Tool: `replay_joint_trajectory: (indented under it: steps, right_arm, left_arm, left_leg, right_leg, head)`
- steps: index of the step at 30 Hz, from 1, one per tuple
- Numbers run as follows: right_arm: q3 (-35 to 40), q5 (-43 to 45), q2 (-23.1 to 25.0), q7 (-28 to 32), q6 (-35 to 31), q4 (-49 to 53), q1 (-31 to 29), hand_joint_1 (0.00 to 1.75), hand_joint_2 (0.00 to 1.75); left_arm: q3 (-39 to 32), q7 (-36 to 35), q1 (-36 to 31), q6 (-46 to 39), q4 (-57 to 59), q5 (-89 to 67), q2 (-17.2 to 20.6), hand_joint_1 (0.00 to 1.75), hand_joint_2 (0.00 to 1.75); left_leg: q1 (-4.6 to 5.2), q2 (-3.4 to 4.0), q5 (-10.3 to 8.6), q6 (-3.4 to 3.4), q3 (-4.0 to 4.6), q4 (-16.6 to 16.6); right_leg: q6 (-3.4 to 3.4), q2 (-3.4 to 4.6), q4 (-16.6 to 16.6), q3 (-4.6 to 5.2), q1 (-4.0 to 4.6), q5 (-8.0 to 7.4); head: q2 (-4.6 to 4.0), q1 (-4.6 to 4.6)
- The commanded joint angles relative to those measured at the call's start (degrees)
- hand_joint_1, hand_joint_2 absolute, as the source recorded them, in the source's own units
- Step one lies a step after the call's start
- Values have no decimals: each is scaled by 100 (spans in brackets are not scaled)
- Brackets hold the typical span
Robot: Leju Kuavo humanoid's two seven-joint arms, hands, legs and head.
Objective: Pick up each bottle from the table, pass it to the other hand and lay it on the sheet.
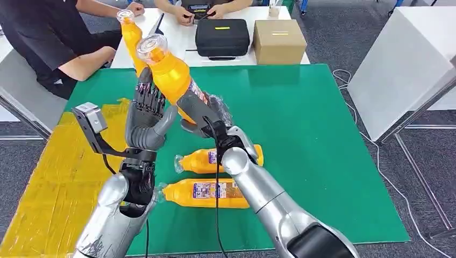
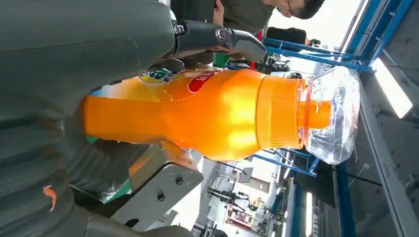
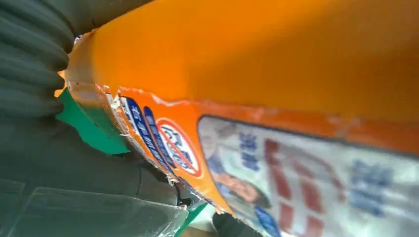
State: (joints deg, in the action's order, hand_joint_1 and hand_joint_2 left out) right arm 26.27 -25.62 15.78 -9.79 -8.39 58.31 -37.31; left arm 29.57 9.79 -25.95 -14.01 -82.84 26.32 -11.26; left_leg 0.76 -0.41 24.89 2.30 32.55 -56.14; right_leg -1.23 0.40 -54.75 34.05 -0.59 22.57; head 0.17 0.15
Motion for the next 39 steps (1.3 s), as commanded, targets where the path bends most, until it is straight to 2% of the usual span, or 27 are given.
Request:
replay_joint_trajectory:
  steps: [1,13,21,30,35,36,39]
  right_arm:
    - [257,189,16,74,168,-485,-372,175,175]
    - [177,347,-11,108,238,-414,-340,175,175]
    - [-26,608,-459,146,379,817,96,175,175]
    - [-198,362,-701,80,351,1784,654,175,175]
    - [-253,248,-696,18,362,2035,820,175,175]
    - [-284,239,-696,-4,361,2018,805,175,175]
    - [-436,236,-646,-40,378,1859,738,175,175]
  left_arm:
    - [235,-61,-181,38,107,14,91,0,175]
    - [140,-37,-135,-23,70,16,84,0,175]
    - [-335,47,164,1,-9,-72,242,0,175]
    - [-748,53,307,157,314,-329,218,0,175]
    - [-776,74,355,206,381,-397,228,0,175]
    - [-745,67,362,230,363,-406,212,0,175]
    - [-569,27,348,258,296,-481,158,0,175]
  left_leg:
    - [-7,5,15,-19,-21,-7]
    - [-5,3,9,-15,-14,-3]
    - [-8,-5,15,-21,-30,-2]
    - [-3,-7,3,-12,-14,4]
    - [-18,3,38,-44,-64,-16]
    - [-2,-4,5,-13,-18,6]
    - [-4,-1,7,-13,-14,1]
  right_leg:
    - [6,-1,-3,-22,7,12]
    - [5,-2,0,-15,5,7]
    - [6,-11,2,-33,7,16]
    - [3,-11,6,-15,3,5]
    - [14,-11,-4,-68,19,34]
    - [4,-9,7,-19,3,7]
    - [4,-6,5,-14,5,6]
  head:
    - [0,0]
    - [0,0]
    - [0,0]
    - [0,0]
    - [0,0]
    - [0,0]
    - [0,0]
